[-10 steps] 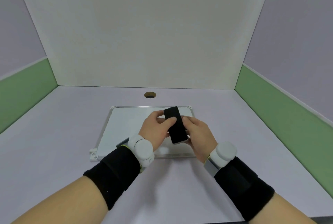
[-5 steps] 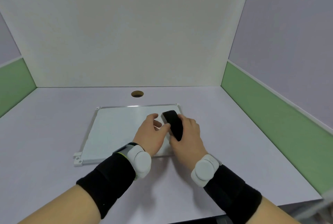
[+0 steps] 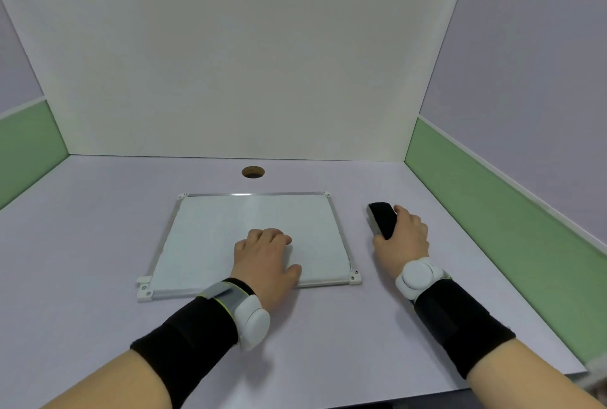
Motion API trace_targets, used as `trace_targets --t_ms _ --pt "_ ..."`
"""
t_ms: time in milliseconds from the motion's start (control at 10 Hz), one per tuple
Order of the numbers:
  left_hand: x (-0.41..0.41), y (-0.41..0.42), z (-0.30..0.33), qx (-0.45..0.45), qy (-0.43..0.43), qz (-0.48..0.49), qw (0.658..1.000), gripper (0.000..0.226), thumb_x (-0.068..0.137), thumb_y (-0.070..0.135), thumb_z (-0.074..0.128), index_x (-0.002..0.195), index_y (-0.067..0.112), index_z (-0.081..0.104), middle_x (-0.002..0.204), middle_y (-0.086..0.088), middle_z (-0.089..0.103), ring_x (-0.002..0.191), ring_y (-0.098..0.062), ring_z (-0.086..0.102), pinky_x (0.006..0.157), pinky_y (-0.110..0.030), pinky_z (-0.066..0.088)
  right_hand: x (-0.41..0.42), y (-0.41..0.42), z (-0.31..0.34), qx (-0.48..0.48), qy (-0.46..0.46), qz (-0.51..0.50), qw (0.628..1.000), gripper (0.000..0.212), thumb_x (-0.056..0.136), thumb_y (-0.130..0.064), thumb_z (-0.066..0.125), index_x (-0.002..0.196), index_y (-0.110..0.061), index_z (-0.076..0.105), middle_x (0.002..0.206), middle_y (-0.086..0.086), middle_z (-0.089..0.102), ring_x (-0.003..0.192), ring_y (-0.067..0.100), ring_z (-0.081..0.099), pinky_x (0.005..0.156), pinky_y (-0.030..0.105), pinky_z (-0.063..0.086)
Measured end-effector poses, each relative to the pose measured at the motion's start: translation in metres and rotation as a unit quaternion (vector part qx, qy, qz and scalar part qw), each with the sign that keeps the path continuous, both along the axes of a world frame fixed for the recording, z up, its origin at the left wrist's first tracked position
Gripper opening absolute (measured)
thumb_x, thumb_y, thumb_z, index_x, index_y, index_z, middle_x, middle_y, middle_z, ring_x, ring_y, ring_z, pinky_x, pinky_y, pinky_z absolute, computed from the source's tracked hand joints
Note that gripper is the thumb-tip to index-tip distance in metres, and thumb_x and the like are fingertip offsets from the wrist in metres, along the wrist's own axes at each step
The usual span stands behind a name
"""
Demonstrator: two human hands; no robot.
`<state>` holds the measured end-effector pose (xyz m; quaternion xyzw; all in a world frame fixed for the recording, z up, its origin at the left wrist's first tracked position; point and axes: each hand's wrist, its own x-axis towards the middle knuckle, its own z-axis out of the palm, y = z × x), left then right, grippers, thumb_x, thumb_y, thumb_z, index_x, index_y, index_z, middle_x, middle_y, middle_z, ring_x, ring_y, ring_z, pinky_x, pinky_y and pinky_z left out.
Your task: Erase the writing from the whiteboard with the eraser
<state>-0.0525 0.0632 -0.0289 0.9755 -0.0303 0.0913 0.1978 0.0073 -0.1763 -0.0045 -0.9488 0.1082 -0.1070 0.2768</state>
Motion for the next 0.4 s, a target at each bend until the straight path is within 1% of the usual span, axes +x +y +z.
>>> trace_targets --t_ms 200,300,400 --pt "-0.0011 0.0019 -0.0050 0.000 -0.008 -0.005 1.000 0.048 0.082 0.045 0.051 0.126 0.027 0.050 0.136 0.011 0.046 0.127 -0.017 0.031 0.100 -0.036 0.020 0.0063 -0.0071 -0.0092 -0.010 0.015 -0.022 1.000 0.069 0.080 -0.013 0.059 0.144 -0.012 0.034 0.137 0.018 0.047 0.125 0.038 0.039 0.096 0.049 0.040" --pt "-0.0020 0.0013 -0.0027 -0.004 -0.001 -0.003 1.000 0.047 0.082 0.045 0.050 0.126 0.027 0.051 0.137 0.011 0.046 0.128 -0.017 0.031 0.101 -0.037 0.021 0.0066 -0.0075 -0.0092 -0.008 0.019 -0.029 0.999 0.069 0.078 -0.014 0.060 0.143 -0.012 0.035 0.135 0.018 0.049 0.124 0.039 0.040 0.095 0.049 0.040" --pt "-0.0002 0.0020 -0.0027 0.002 -0.009 -0.007 1.000 0.048 0.082 0.045 0.050 0.127 0.028 0.050 0.137 0.011 0.045 0.128 -0.017 0.031 0.101 -0.036 0.020 0.0100 -0.0089 -0.0113 -0.031 0.009 -0.043 0.999 0.071 0.077 -0.018 0.062 0.143 -0.014 0.036 0.136 0.016 0.049 0.124 0.038 0.040 0.096 0.048 0.038"
